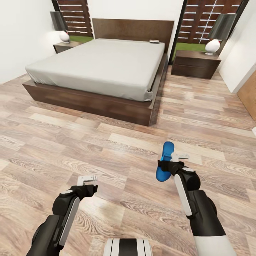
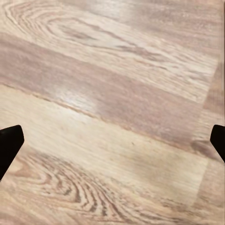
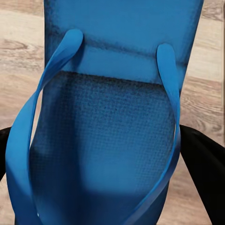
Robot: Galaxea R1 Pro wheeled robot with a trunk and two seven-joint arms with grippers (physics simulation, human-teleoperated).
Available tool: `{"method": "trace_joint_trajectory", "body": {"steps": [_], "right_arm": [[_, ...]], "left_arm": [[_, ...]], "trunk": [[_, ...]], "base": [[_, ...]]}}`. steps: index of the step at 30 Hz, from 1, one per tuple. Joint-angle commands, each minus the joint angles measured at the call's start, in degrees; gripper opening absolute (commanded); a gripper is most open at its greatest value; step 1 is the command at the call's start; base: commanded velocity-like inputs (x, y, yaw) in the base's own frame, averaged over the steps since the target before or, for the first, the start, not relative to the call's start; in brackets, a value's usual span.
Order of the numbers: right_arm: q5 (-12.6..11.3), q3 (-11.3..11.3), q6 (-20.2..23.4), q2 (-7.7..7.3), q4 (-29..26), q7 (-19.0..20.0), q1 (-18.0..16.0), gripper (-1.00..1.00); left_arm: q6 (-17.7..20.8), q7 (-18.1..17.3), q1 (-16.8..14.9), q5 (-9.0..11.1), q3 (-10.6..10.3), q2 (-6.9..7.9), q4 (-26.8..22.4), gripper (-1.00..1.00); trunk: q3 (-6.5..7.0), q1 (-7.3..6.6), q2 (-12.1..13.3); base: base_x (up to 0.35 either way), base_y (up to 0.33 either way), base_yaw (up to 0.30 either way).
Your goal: In the bedroom, move the book from the bed onto either nightstand, and place the two sandals side by side next to the bed.
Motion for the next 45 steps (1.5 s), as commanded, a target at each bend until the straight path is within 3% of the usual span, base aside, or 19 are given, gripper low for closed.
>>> {"method": "trace_joint_trajectory", "body": {"steps": [1, 8, 41, 45], "right_arm": [[-0.5, 0.0, 0.2, -0.01, -0.1, -0.5, 0.0, -1.00], [-0.3, 0.0, 0.6, 0.01, -0.1, -0.5, 0.0, -1.00], [-0.3, 0.1, 1.8, 0.06, 0.0, -0.5, 0.0, -1.00], [-0.3, 0.1, 1.8, 0.06, 0.0, -0.5, 0.0, -1.00]], "left_arm": [[0.2, 0.4, 0.0, 0.4, 0.0, 0.00, -0.1, 1.00], [0.2, 0.4, 0.0, 0.4, -0.1, 0.00, -0.1, 1.00], [0.2, 0.4, 0.0, 0.4, -0.1, 0.00, -0.1, 1.00], [0.2, 0.4, 0.0, 0.3, -0.1, 0.00, -0.1, 1.00]], "trunk": [[0.19, -0.03, 0.0], [1.82, -0.21, 0.1], [9.85, -1.06, 0.5], [9.85, -1.06, 0.5]], "base": [[0.000, 0.000, 0.000], [0.000, 0.000, 0.050], [0.000, 0.000, 0.270], [0.000, 0.000, 0.282]]}}
